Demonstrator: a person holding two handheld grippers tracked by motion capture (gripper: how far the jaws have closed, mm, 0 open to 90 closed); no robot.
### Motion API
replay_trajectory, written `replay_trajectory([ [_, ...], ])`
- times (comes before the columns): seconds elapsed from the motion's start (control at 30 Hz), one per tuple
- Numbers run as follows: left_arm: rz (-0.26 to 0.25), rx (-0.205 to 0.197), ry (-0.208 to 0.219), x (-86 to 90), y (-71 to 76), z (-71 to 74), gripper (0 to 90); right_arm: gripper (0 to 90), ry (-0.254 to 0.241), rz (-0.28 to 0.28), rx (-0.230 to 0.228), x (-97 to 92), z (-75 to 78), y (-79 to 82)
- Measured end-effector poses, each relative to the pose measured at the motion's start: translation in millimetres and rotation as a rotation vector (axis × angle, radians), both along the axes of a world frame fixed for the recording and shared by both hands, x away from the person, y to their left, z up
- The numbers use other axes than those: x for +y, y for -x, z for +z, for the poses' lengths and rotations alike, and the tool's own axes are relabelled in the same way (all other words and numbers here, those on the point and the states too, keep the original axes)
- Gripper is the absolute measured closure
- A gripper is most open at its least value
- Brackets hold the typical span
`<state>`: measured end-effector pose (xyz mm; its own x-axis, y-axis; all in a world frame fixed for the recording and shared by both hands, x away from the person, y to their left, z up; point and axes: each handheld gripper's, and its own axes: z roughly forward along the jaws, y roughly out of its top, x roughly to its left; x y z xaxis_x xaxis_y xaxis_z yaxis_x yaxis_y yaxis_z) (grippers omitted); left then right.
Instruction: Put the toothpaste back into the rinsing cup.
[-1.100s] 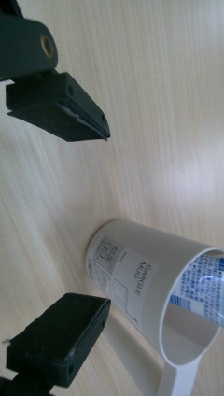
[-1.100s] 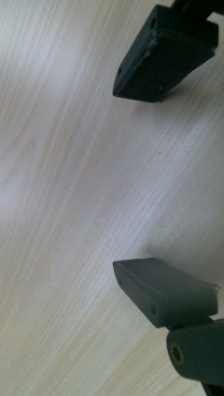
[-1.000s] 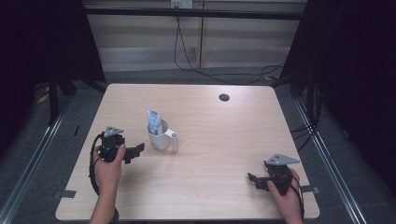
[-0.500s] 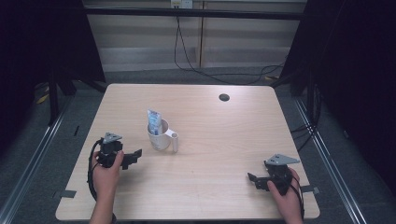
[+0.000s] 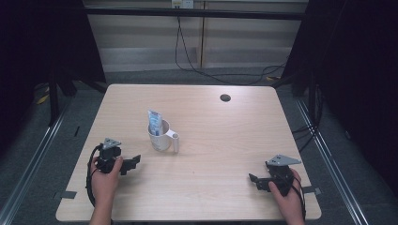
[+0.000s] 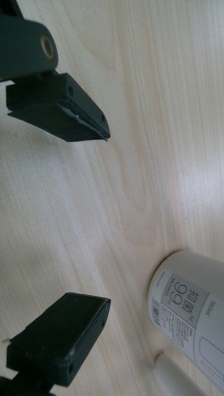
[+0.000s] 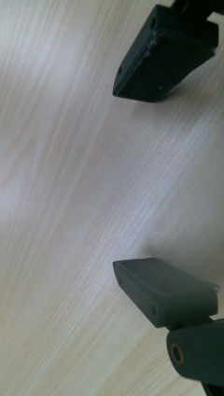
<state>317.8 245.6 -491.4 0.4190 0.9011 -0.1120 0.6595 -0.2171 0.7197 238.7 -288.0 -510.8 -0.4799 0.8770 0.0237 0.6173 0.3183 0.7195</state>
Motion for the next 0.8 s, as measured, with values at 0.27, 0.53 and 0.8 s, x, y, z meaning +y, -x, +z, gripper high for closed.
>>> replay_trajectory([
  [0.27, -0.006, 0.017, -0.029, 0.2, 3.8, -8.5, 15.8, 13.4, 0.0, 0.0, -0.001, 0.0, 0.0, 0.0],
  [0.53, -0.029, 0.006, -0.069, -1.0, 6.5, -12.9, 15.7, 13.4, 0.0, 0.0, -0.001, 0.1, 0.0, 0.0],
  [0.8, -0.057, -0.041, -0.09, -1.2, 9.4, -17.9, 13.3, 13.4, 0.0, 0.0, 0.0, 0.0, 0.0, 0.1],
])
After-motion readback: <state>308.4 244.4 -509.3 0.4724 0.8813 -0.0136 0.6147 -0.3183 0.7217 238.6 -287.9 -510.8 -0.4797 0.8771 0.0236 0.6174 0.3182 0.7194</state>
